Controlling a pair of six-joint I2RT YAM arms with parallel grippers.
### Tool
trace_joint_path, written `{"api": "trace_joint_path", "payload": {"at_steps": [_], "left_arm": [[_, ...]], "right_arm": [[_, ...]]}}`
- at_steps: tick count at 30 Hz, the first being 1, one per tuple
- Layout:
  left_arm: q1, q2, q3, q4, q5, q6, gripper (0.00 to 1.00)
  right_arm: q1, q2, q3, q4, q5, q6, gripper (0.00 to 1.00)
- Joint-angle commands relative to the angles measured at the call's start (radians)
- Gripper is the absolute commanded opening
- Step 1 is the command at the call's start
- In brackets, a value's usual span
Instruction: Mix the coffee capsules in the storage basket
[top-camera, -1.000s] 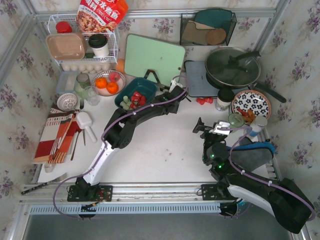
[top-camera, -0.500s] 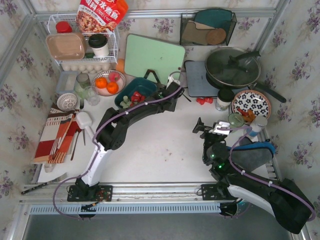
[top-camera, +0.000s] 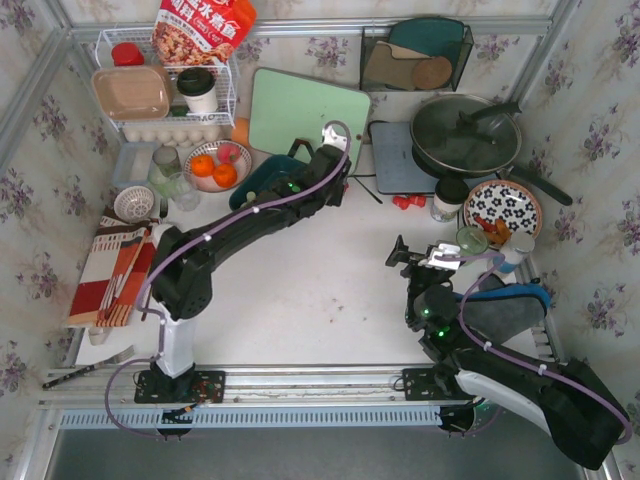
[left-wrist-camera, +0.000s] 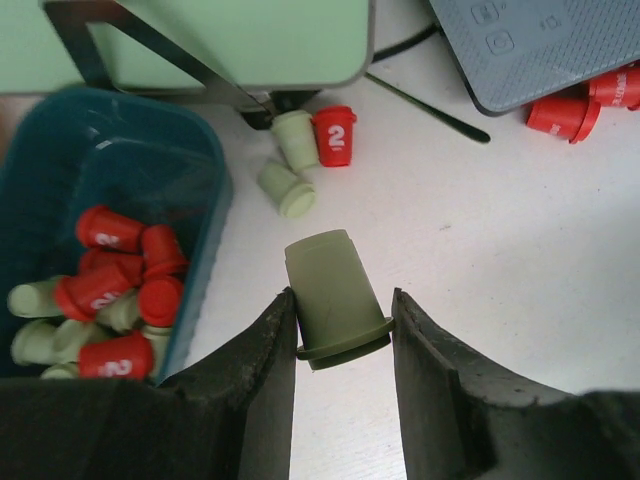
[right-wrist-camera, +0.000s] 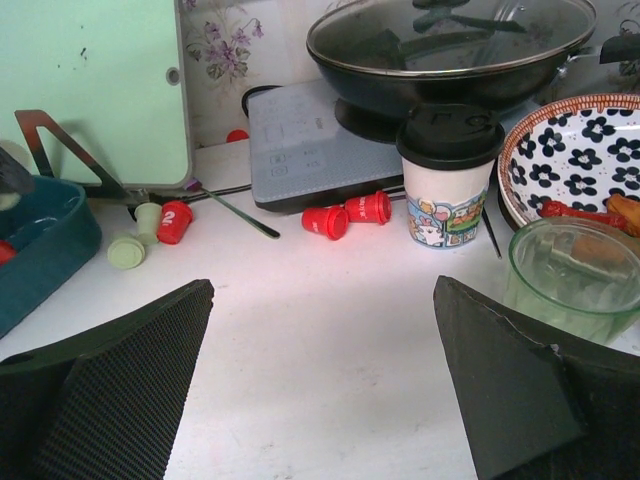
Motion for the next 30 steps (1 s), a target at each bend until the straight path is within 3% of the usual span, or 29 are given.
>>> {"api": "trace_joint_path", "payload": {"at_steps": [1, 15, 30], "left_arm": [[0.010, -0.070, -0.028, 0.030, -0.049, 0.084, 0.28], [0.133, -0.246, -0.241, 0.080, -0.030, 0.106, 0.29], [0.257, -0.237, -0.265, 0.063, 0.083, 0.024, 0.29]], "right_arm": [[0.002, 0.001, 0.007, 0.010, -0.007, 0.022, 1.00], [0.001, 0.025, 0.009, 0.013, -0.009, 0.025, 1.00], [0.001, 0.043, 0.011, 0.024, -0.009, 0.017, 1.00]]}}
